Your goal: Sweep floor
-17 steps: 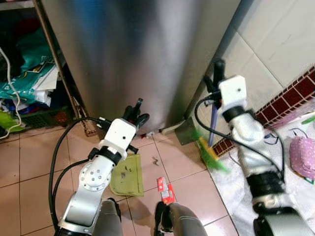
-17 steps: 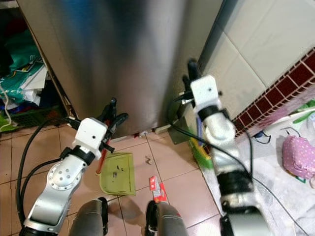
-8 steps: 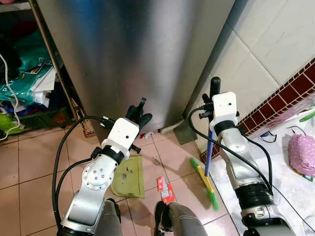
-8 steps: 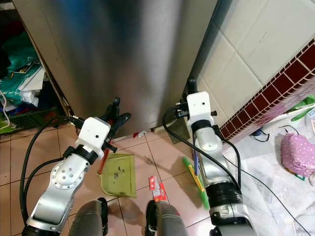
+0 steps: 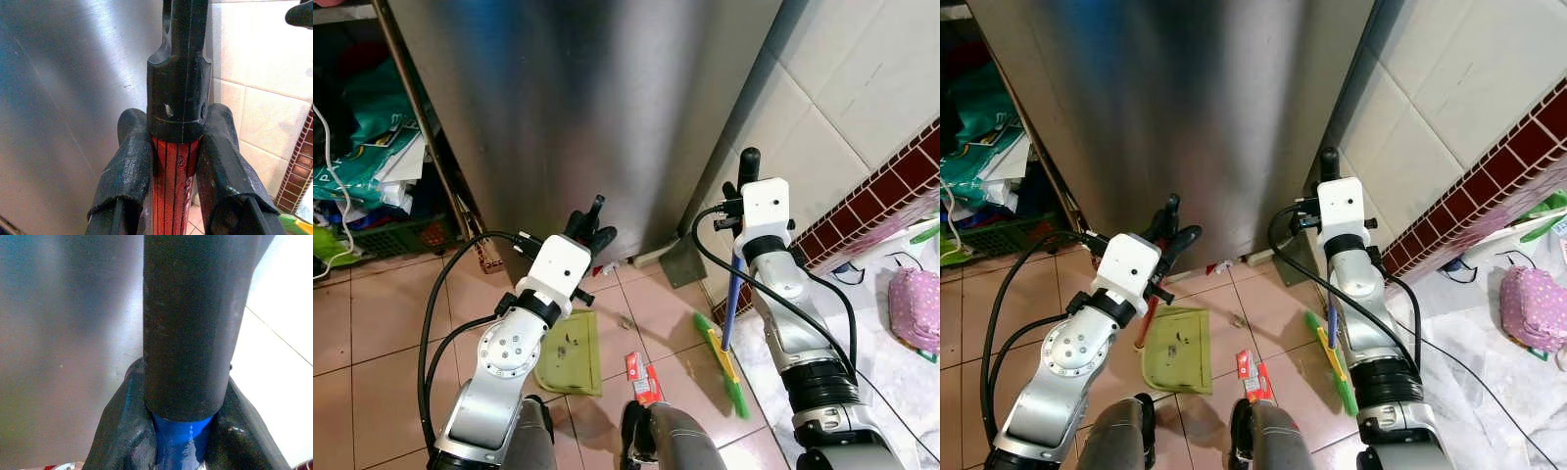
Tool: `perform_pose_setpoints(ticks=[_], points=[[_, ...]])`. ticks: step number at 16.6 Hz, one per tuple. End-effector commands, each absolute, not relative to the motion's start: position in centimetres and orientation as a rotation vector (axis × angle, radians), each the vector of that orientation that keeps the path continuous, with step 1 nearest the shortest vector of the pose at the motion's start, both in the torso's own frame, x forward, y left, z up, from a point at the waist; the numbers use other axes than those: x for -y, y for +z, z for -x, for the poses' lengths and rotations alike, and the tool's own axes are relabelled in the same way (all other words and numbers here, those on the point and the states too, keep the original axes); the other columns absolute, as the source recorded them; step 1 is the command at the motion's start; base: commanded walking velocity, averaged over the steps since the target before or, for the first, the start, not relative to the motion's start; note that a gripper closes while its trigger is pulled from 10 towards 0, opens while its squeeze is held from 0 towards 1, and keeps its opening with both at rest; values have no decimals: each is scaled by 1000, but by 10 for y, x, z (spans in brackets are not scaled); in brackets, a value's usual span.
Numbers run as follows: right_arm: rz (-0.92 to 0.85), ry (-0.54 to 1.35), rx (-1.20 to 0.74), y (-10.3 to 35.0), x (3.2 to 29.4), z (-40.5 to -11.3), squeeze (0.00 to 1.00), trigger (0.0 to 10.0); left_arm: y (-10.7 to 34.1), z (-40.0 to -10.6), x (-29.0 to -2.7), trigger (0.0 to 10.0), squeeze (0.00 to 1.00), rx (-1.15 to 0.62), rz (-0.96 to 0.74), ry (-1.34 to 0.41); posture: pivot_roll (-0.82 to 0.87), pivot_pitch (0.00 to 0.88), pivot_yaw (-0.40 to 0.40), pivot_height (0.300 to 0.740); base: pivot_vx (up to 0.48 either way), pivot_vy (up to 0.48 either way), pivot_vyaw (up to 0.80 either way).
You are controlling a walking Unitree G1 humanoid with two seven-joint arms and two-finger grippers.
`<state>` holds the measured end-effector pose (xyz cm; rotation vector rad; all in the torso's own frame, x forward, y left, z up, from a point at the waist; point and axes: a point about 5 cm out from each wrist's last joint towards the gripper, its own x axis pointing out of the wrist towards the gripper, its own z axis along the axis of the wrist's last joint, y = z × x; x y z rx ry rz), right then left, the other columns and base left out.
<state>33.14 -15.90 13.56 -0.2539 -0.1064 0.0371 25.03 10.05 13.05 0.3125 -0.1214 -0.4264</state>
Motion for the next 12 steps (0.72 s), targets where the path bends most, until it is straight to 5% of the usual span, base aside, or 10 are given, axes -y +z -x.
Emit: perform_pose_setpoints(ticks=[1,12], points=[[260,8,95,135,166,-332,0,10000,132,-249,-93,10000,0,126,-310,-461,50,170,-97,740,0,0,0],[216,-25,48,128,170,-333,0,10000,132,-248,-92,10000,0,132,-316,-466,50,170,-96,740,-247,-259,0]])
